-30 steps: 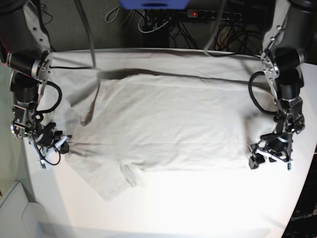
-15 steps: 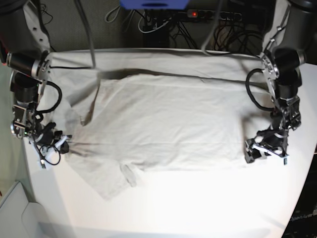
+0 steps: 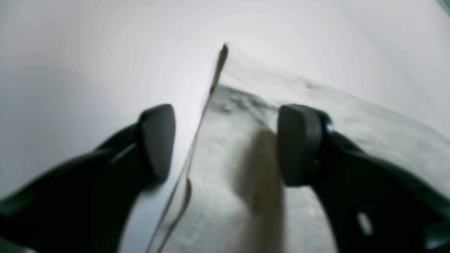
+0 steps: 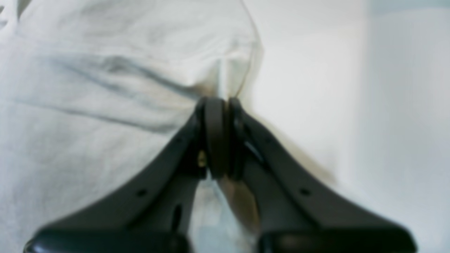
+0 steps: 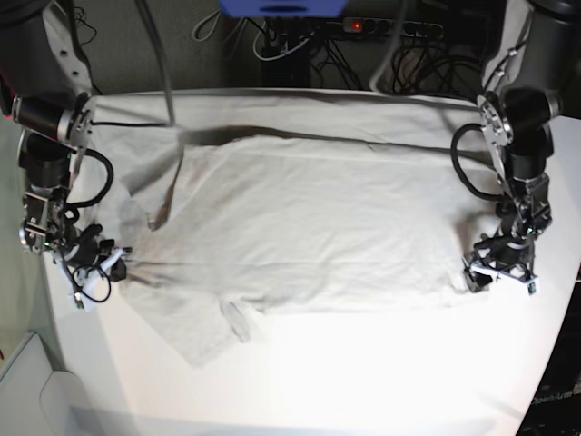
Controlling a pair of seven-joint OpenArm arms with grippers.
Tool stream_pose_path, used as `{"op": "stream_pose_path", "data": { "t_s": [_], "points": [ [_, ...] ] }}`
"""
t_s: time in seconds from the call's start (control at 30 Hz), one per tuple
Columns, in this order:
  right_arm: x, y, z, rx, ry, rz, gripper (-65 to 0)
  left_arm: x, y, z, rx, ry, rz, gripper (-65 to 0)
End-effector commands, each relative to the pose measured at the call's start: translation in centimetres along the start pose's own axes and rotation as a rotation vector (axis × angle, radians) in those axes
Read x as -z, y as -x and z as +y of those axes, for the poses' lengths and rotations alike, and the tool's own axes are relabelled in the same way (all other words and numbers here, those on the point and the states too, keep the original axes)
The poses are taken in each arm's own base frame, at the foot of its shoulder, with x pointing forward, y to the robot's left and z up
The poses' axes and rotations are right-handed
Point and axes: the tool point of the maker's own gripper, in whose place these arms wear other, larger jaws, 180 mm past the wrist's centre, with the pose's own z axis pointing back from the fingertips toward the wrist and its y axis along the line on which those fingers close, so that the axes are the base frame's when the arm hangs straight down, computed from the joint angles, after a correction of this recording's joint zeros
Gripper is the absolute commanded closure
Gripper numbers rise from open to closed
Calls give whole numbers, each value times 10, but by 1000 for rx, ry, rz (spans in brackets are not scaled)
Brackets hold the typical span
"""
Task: Layout the t-shirt on the table in an organized manner, then fold the t-shirt properly
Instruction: 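Grasp the grey shirt's hem-side corners with both grippers, then lift the hem edge with both grippers and fold it over toward the fold edge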
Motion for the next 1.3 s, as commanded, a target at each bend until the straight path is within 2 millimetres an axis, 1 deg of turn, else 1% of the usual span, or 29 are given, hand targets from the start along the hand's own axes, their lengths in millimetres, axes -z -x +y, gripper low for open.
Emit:
{"op": "stream_pose_path", "data": {
  "t_s": [0.0,0.03,0.1,0.13,0.2,0.3,0.43,0.47,0.5,0.57,0.6,0.67,0.73,0.8,0.87,0.9,0.97,1.03,1.1,1.13,1.2,1.27],
  "points": [
    [-5,-9,-9,-23,17,9,-23,1,-14,-2,4,9,-17,-332],
    [-5,-9,-9,-23,17,9,-23,1,-14,-2,4,9,-17,-265],
    [-5,-9,-9,-23,17,10,-23,1,-14,-2,4,9,-17,-154],
    [-5,-9,-9,-23,17,10,-23,1,-14,-2,4,9,-17,-115],
    [-5,-9,-9,-25,19,12,-23,1,-14,-2,4,9,-17,-60],
    [-5,-9,-9,-21,19,9,-23,1,-14,-2,4,9,-17,-5],
    [-4,-12,-8,-15,16,-1,-20,2,-16,-5,11,14,3,-5],
    [-5,-14,-8,-17,16,-5,-20,1,-20,-6,17,17,2,-5],
    [-5,-17,-8,-20,18,-11,-20,1,-29,-8,25,20,-12,-5],
    [-9,-28,-10,-43,29,-38,-19,-2,-46,-11,53,26,-32,-5],
    [-8,-33,-6,-50,25,-51,-19,-4,-53,-13,66,28,-40,-5],
    [-9,-39,-5,-63,29,-67,-19,-7,-68,-17,94,32,-45,-5],
    [-12,-41,-7,-69,38,-58,-19,-13,-71,-15,117,25,-36,-5],
    [-20,-48,-17,-60,66,-64,-19,-20,-76,-17,130,28,-45,-5],
    [-27,-51,-24,-53,91,-65,-19,-26,-72,-14,120,33,-46,-5],
    [-31,-49,-27,-54,102,-59,-19,-29,-71,-13,114,37,-51,-5],
    [-38,-54,-29,-77,125,-65,-19,-35,-71,-14,104,50,-66,-5],
    [-45,-51,-31,-104,147,-56,-19,-40,-67,-13,96,56,-74,-5],
    [-47,-48,-25,-125,152,-54,-19,-44,-65,-12,91,59,-84,-5],
    [-49,-48,-24,-136,159,-52,-19,-45,-61,-11,89,59,-80,-5],
    [-55,-44,-24,-154,174,-39,-19,-47,-55,-9,93,56,-71,-5],
    [-55,-43,-24,-158,176,-34,-23,-47,-53,-8,92,53,-67,-5]
  ]
}}
